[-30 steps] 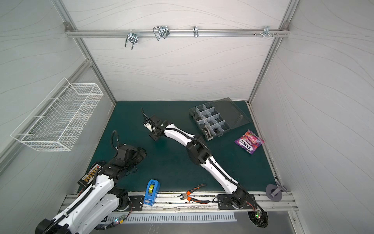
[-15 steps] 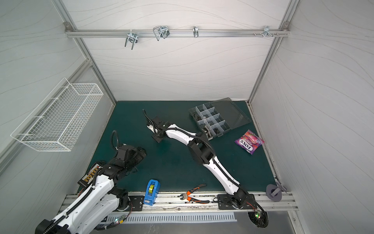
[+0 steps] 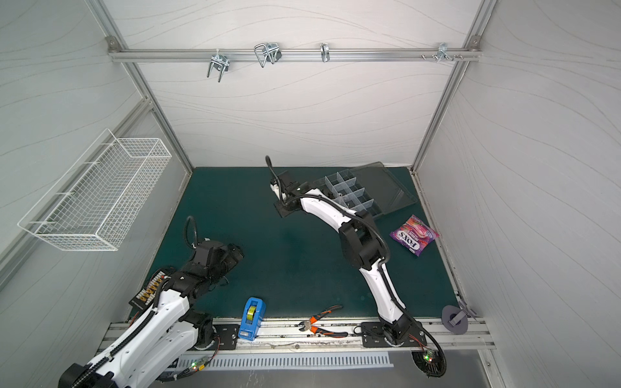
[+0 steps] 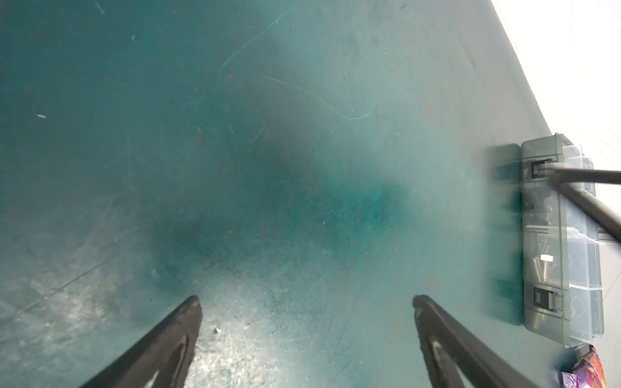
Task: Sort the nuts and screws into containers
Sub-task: 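Lift the nut with the right gripper and carry it to the organizer, then open the right gripper to drop the nut among the other nuts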
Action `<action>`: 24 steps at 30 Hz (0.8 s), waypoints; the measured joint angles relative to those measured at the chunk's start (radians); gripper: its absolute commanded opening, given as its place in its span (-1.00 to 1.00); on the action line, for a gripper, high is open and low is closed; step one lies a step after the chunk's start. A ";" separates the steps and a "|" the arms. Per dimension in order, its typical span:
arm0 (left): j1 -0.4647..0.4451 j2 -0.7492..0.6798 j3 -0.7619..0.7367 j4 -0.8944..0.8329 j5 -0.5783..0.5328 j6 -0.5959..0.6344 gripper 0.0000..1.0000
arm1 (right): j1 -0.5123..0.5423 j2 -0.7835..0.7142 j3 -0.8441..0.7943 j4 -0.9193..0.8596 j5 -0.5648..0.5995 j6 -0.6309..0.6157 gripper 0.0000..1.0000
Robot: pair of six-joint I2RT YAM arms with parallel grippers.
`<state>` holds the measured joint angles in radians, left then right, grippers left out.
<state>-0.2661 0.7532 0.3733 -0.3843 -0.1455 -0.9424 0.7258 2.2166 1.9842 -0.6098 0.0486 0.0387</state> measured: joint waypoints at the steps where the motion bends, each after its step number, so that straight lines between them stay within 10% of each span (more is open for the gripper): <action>1: 0.000 0.000 0.000 0.000 0.000 0.000 0.99 | -0.023 -0.013 -0.003 -0.001 0.003 0.001 -1.00; 14: 0.000 0.013 0.000 0.000 0.000 0.000 0.99 | -0.352 -0.048 0.003 -0.074 0.038 0.045 -1.00; 24: 0.002 0.025 0.004 0.000 0.000 0.011 0.99 | -0.418 0.032 0.127 -0.136 0.056 0.042 -1.00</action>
<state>-0.2642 0.7780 0.3771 -0.3843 -0.1452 -0.9314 0.3080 2.2482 2.1109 -0.7456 0.1043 0.0811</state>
